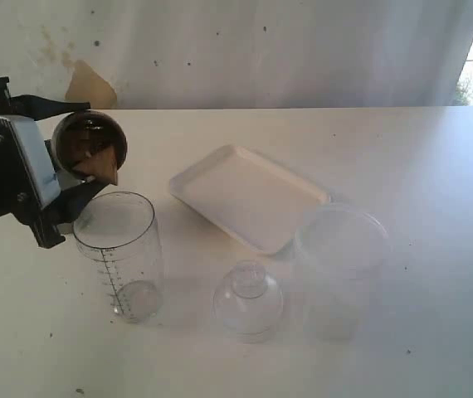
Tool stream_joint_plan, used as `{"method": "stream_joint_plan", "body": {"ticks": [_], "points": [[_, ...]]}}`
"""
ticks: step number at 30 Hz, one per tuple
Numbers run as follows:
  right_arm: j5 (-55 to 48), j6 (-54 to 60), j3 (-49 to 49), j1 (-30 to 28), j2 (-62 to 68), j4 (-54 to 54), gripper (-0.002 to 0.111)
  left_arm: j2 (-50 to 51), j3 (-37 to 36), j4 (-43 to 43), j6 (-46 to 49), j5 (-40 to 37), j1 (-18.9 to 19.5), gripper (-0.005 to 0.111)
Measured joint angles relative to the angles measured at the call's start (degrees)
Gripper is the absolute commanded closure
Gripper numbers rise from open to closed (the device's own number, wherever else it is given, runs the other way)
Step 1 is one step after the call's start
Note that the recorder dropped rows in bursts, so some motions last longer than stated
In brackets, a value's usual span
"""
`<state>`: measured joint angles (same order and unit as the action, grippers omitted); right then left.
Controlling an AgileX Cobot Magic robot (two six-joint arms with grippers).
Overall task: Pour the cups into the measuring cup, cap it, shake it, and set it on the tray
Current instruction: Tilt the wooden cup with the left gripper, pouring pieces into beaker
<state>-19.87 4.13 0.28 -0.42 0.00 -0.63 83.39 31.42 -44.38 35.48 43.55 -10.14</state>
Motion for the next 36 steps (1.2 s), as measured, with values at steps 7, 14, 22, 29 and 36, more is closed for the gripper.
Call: {"method": "stream_joint_plan", "body": {"ticks": [7, 14, 22, 29, 36], "points": [[0.0, 0.0, 0.0, 0.0, 0.0, 0.0, 0.108, 0.0, 0.0, 0.0, 12.8, 0.0, 0.0, 0.107], [0.0, 0.0, 0.0, 0.0, 0.0, 0.0, 0.108, 0.0, 0.0, 0.0, 17.4, 0.4, 0.0, 0.107], [0.0, 0.0, 0.0, 0.0, 0.0, 0.0, 0.108, 0.0, 0.0, 0.0, 17.5, 0.4, 0.0, 0.107], [0.0, 0.0, 0.0, 0.0, 0.0, 0.0, 0.108, 0.0, 0.0, 0.0, 22.2, 0.4, 0.0, 0.107], [0.0, 0.0, 0.0, 0.0, 0.0, 0.0, 0.108, 0.0, 0.0, 0.0, 28.8, 0.4, 0.0, 0.107]]}}
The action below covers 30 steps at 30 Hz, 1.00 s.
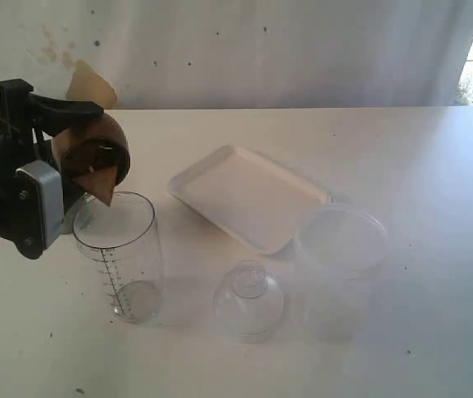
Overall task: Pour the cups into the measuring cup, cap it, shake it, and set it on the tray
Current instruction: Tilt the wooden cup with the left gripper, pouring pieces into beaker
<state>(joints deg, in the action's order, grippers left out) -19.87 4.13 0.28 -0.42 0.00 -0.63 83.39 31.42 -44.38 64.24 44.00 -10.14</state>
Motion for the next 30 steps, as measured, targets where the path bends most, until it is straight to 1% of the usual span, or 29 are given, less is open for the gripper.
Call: {"method": "stream_joint_plan", "body": {"ticks": [5, 12, 17, 24, 26, 30], "points": [[0.0, 0.0, 0.0, 0.0, 0.0, 0.0, 0.108, 0.0, 0.0, 0.0, 7.0, 0.0, 0.0, 0.107], [0.0, 0.0, 0.0, 0.0, 0.0, 0.0, 0.108, 0.0, 0.0, 0.0, 10.0, 0.0, 0.0, 0.107], [0.0, 0.0, 0.0, 0.0, 0.0, 0.0, 0.108, 0.0, 0.0, 0.0, 15.6, 1.1, 0.0, 0.107], [0.0, 0.0, 0.0, 0.0, 0.0, 0.0, 0.108, 0.0, 0.0, 0.0, 16.7, 8.2, 0.0, 0.107], [0.0, 0.0, 0.0, 0.0, 0.0, 0.0, 0.108, 0.0, 0.0, 0.0, 16.7, 8.3, 0.0, 0.107], [0.0, 0.0, 0.0, 0.0, 0.0, 0.0, 0.108, 0.0, 0.0, 0.0, 16.8, 6.3, 0.0, 0.107]]}}
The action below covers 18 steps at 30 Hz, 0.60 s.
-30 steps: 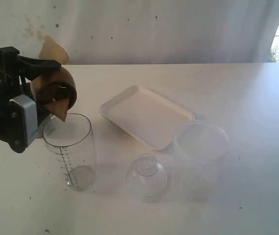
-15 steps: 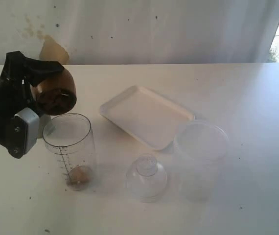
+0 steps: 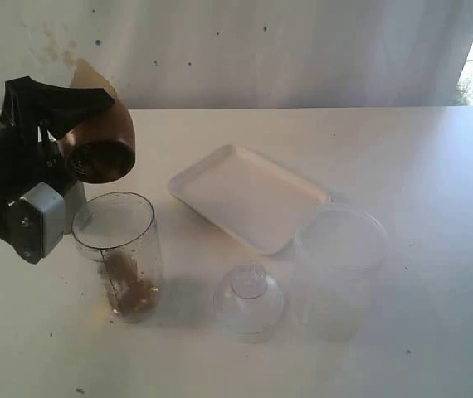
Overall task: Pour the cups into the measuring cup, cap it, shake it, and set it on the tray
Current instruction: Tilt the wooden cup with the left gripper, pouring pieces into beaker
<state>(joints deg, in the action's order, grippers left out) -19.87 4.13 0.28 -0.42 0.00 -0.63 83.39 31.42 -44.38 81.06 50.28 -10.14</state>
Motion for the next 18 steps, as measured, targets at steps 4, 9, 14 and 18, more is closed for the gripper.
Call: {"method": "stream_joint_plan", "body": {"ticks": [4, 9, 14, 18], "points": [[0.0, 0.0, 0.0, 0.0, 0.0, 0.0, 0.108, 0.0, 0.0, 0.0, 0.4, -2.5, 0.0, 0.107], [0.0, 0.0, 0.0, 0.0, 0.0, 0.0, 0.108, 0.0, 0.0, 0.0, 5.5, -3.2, 0.0, 0.107], [0.0, 0.0, 0.0, 0.0, 0.0, 0.0, 0.108, 0.0, 0.0, 0.0, 8.6, -3.2, 0.0, 0.107], [0.0, 0.0, 0.0, 0.0, 0.0, 0.0, 0.108, 0.0, 0.0, 0.0, 9.1, -2.2, 0.0, 0.107]]}}
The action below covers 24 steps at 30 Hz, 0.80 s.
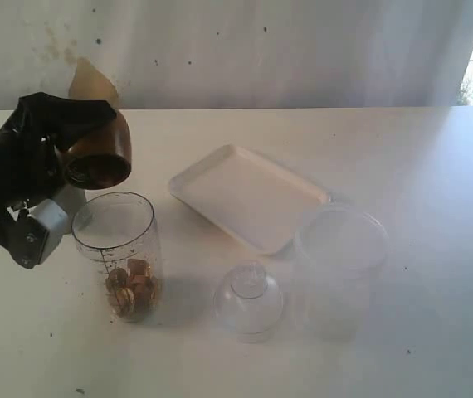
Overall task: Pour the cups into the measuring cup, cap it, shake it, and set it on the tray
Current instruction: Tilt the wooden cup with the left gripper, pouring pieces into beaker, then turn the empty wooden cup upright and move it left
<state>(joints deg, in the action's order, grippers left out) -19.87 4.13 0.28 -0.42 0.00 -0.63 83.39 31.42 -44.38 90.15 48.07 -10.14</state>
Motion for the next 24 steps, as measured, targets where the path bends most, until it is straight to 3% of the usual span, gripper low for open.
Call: {"method": "stream_joint_plan", "body": {"ticks": [7, 24], "points": [[0.0, 0.0, 0.0, 0.0, 0.0, 0.0, 0.108, 0.0, 0.0, -3.2, -0.1, 5.1, 0.0, 0.107], [0.0, 0.0, 0.0, 0.0, 0.0, 0.0, 0.108, 0.0, 0.0, -4.5, 9.0, 1.1, 0.0, 0.107]]}}
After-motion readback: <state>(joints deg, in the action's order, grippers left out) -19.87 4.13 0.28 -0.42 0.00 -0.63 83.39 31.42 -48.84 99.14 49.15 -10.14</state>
